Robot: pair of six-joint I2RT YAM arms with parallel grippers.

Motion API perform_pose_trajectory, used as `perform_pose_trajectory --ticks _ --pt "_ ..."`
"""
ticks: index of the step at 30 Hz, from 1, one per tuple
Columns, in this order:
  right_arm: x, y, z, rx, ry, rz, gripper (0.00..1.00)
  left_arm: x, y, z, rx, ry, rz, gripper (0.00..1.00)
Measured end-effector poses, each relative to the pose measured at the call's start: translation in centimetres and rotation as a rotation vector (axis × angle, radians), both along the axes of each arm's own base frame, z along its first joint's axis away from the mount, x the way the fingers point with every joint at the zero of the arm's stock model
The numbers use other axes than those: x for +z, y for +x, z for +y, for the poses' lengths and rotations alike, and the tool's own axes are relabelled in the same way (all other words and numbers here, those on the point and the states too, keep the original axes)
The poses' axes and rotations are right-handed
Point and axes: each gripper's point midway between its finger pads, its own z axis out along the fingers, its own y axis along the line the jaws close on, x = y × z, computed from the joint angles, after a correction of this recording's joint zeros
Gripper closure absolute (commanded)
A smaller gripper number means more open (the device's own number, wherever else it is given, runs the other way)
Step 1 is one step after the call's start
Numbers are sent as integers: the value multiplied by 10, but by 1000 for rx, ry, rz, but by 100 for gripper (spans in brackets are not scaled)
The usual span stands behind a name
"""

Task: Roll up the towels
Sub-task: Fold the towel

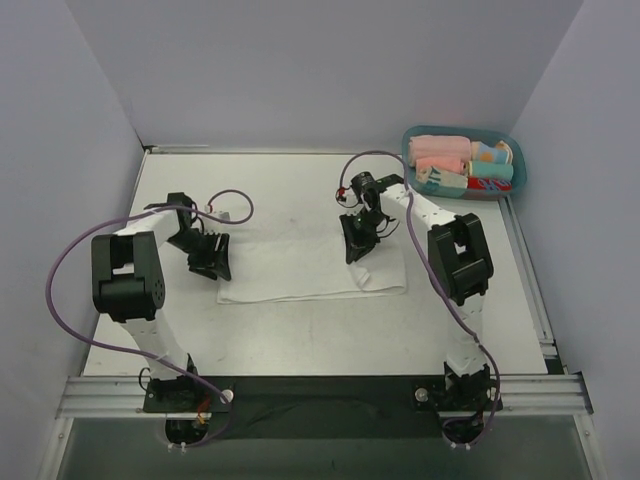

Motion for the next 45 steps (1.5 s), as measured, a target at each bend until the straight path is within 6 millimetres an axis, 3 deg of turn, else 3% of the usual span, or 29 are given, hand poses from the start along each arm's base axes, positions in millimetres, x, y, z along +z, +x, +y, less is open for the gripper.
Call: perform_pose_trajectory --ticks 13,18,20,22,25,29,33,37,40,45 --pt "3 7 22 7 39 -3 99 0 0 -1 -2 1 2 38" --pt "-7 5 25 11 30 19 84 0 0 -2 -3 1 2 38" --pt "-14 3 25 10 24 34 72 0 0 -2 -3 1 1 37" --pt "-20 2 26 8 20 51 52 1 0 -2 -4 0 -1 36" --pt "-15 0 31 11 55 64 49 3 -2 -4 -9 -9 -10 36" --pt "-1 -6 33 30 133 70 50 10 -4 -10 -15 -44 -29 37" --pt "24 -19 14 48 205 56 54 23 -2 -16 -20 -83 -67 37" --pt "45 -24 -7 33 252 24 71 35 -1 -20 -27 -102 -105 38" --pt "40 -27 -19 21 245 29 81 36 0 -21 -34 -105 -113 39" --pt "9 -35 -23 12 203 108 87 37 -1 -24 -47 -119 -117 45"
